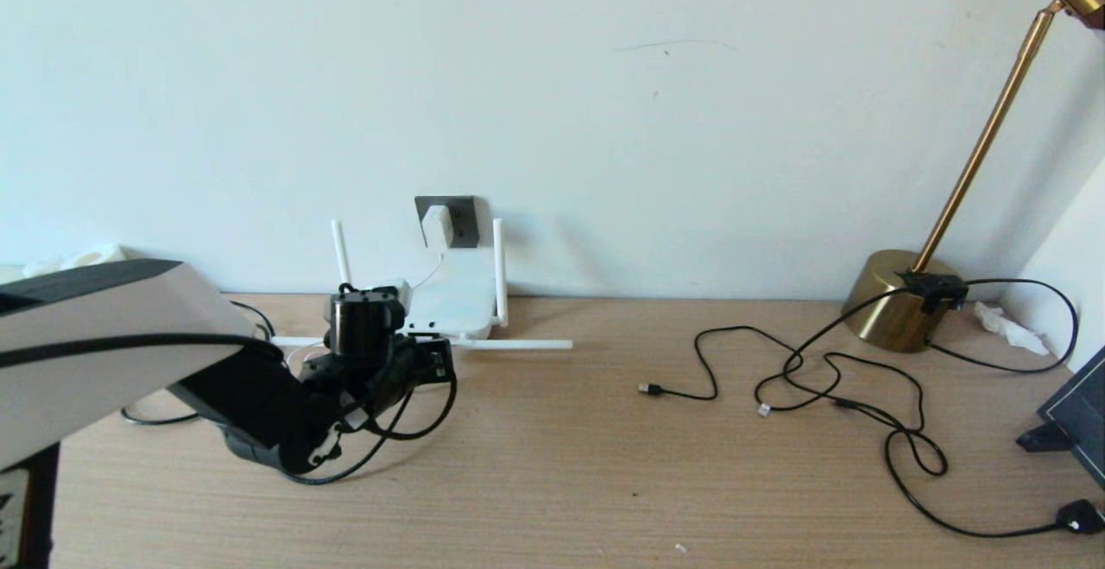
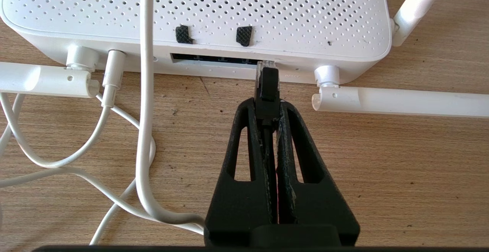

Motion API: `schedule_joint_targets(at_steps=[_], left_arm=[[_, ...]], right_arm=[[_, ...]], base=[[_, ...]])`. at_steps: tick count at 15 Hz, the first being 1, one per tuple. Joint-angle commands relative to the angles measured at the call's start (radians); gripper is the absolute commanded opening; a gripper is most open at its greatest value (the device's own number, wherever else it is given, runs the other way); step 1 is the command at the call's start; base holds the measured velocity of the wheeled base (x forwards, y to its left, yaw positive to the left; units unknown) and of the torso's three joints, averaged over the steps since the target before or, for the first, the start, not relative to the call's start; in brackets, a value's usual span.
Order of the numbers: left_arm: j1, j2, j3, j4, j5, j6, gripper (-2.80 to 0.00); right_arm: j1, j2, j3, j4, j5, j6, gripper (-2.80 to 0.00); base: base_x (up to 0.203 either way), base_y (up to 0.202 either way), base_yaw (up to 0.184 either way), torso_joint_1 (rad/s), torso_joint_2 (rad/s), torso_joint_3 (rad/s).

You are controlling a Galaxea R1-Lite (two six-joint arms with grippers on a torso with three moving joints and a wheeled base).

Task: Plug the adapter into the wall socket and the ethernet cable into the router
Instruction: Plug cable into router interface

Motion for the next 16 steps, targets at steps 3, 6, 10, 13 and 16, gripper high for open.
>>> schedule_joint_targets(at_steps=[3, 6, 10, 13, 16], left_arm=[[0.002, 0.001, 0.003, -0.006, 0.0, -0.002, -2.8], [0.004, 0.001, 0.005, -0.008, 0.0, -0.003, -2.8], [0.004, 0.003, 0.006, -0.008, 0.001, -0.003, -2.8], [0.004, 0.003, 0.006, -0.007, 0.0, -0.004, -2.8], [0.005, 0.003, 0.006, -0.006, 0.0, -0.004, -2.8]], right_arm=[[0.0, 0.002, 0.001, 0.001, 0.0, 0.0, -2.8], [0.0, 0.002, 0.0, 0.001, 0.0, 0.0, -2.8], [0.0, 0.002, 0.0, 0.001, 0.0, 0.0, -2.8], [0.0, 0.002, 0.0, 0.001, 0.0, 0.0, -2.8], [0.0, 0.002, 0.0, 0.001, 0.0, 0.0, -2.8]], base=[[0.0, 0.0, 0.0, 0.0, 0.0, 0.0], [0.0, 0.0, 0.0, 0.0, 0.0, 0.0], [0.0, 0.0, 0.0, 0.0, 0.0, 0.0], [0.0, 0.0, 0.0, 0.0, 0.0, 0.0], [0.0, 0.0, 0.0, 0.0, 0.0, 0.0]])
